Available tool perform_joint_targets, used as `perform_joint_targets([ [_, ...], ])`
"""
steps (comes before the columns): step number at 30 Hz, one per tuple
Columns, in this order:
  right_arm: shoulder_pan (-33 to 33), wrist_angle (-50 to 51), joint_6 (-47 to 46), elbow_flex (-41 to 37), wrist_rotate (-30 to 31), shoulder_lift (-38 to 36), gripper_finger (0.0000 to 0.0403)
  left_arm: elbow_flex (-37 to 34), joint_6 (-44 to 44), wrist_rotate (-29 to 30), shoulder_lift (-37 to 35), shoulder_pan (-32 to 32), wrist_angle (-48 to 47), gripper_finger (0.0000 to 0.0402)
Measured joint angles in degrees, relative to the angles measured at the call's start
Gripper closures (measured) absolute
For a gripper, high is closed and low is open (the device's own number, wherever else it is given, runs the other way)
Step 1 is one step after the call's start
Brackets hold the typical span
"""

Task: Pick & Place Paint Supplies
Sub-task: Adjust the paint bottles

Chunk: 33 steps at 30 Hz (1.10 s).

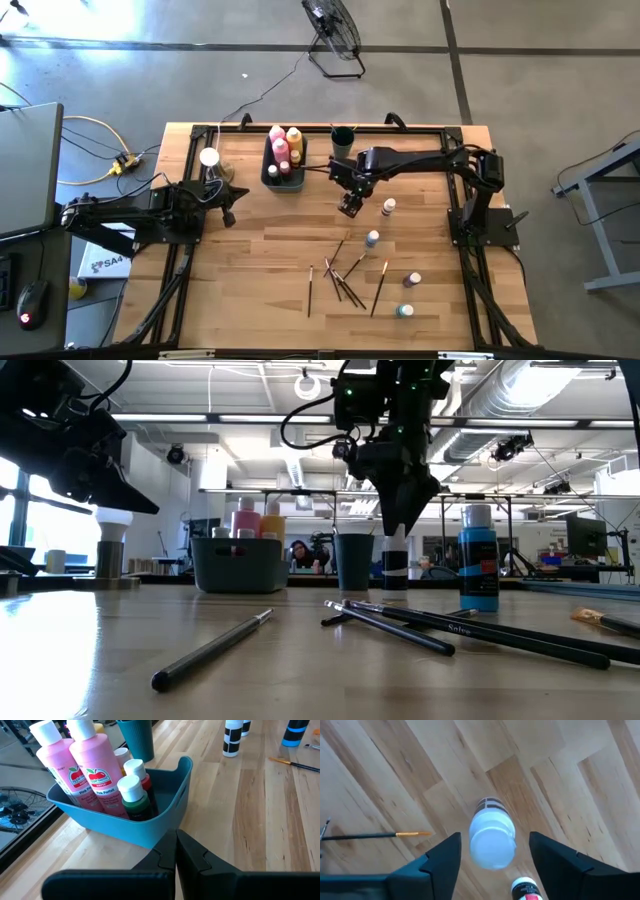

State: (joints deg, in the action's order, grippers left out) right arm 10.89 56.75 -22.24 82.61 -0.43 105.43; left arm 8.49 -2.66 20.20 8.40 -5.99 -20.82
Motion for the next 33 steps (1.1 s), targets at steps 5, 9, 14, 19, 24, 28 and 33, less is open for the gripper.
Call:
perform_joint_targets([
  [5,0.13,1.56,0.09,2.93,-2.26,0.0,0.0168,0.0,0.0,-0.01,0.0,0.0,0.0,0.0402],
  [9,0.13,4.55,1.5,6.86,-3.42,0.0,0.017,0.0,0.0,-0.02,0.01,0.01,0.0,0.0402],
  [14,0.12,13.01,0.84,12.93,-4.66,-0.02,0.017,0.0,0.0,-0.02,0.01,0.0,-0.44,0.0402],
  [19,-0.84,23.94,-5.46,16.75,-5.46,-1.14,0.017,0.0,0.64,-0.17,0.01,0.02,-0.44,0.0402],
  [24,-4.84,30.2,-12.96,16.72,-4.58,-4.85,0.017,0.0,1.7,-0.34,0.01,0.0,-0.44,0.0402],
  [28,-10.18,30.65,-19.08,16.72,0.23,-8.38,0.017,0.0,2.01,-0.67,0.0,0.01,-0.44,0.0402],
  [33,-17.02,30.34,-31.17,16.72,13.88,-10.7,0.017,0.0,2.95,-1.61,0.0,0.0,-0.43,0.0402],
])
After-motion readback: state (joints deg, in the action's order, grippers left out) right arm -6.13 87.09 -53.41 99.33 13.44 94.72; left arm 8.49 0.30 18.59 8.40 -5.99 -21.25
